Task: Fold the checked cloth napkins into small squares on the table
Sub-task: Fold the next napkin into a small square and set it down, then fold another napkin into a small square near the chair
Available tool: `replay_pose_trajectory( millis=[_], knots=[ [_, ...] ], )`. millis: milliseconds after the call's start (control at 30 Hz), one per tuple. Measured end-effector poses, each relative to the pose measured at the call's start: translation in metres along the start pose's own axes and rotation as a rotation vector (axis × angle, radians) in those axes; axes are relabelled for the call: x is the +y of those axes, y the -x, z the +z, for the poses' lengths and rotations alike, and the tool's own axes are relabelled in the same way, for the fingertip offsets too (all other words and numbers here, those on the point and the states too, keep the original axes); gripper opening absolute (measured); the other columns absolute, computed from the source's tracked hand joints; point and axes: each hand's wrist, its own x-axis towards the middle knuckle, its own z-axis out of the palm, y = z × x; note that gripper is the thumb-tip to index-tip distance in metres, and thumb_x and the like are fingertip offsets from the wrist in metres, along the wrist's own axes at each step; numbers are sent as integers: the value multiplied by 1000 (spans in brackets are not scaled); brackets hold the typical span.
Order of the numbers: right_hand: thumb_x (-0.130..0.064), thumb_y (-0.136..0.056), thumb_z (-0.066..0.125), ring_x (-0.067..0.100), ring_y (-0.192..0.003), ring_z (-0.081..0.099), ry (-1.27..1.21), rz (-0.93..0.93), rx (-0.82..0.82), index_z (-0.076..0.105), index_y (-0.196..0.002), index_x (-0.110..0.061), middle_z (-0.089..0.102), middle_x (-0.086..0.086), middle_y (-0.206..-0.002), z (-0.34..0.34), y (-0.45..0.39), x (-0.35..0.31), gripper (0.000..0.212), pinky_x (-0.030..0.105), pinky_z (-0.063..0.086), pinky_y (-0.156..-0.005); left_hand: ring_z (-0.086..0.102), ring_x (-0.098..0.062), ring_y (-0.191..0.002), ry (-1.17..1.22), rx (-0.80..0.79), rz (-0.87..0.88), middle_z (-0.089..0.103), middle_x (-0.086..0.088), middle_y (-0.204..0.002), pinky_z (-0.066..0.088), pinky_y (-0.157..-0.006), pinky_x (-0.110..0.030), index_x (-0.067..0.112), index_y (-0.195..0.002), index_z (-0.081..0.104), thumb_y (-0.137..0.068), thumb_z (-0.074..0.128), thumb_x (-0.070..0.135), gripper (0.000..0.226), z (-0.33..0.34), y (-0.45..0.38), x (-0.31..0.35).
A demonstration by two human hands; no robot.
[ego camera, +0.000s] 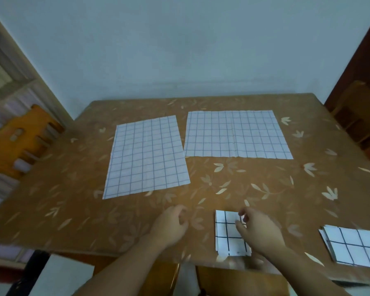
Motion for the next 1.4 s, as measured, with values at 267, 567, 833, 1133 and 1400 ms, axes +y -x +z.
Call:
replay_pose_trajectory(
  millis=[267,567,833,1133,1400],
  knots=[
    [-46,-89,52,8,-77,57,72,-159,71,55,-104,-32,61,-9,-96,21,10,-100,20,30,51,-62,55,-8,-96,48,80,65,56,11,-112,50,-81,-25,34,-123,55,-89,62,31,35,-82,33,-74],
    [-61,-91,40,15,-104,58,172,-220,209,51,-126,-28,55,-6,-126,54,33,-240,50,30,49,-75,50,-12,-120,24,107,181,51,7,-134,42,-91,-25,32,-130,51,-90,59,31,40,-176,60,-158],
    [-59,-90,44,15,-126,47,256,-184,113,37,-141,-26,43,-6,-143,56,-3,-274,62,38,45,-98,46,-19,-126,-72,129,193,51,2,-136,41,-101,-35,28,-132,50,-90,56,29,43,-220,22,-173],
    [-61,-88,46,22,-131,42,260,-118,-70,30,-146,-20,37,1,-149,95,-104,-274,73,44,39,-103,41,-21,-129,-203,111,111,43,5,-143,39,-103,-40,31,-140,41,-88,57,40,54,-217,-54,-192],
    [-39,-82,60,23,-113,51,451,-82,-227,43,-126,-18,47,2,-125,141,-160,-283,51,38,43,-87,30,-26,-137,-416,-170,128,35,-1,-150,32,-108,-46,26,-147,30,-85,58,40,69,-181,-133,-224]
  ],
)
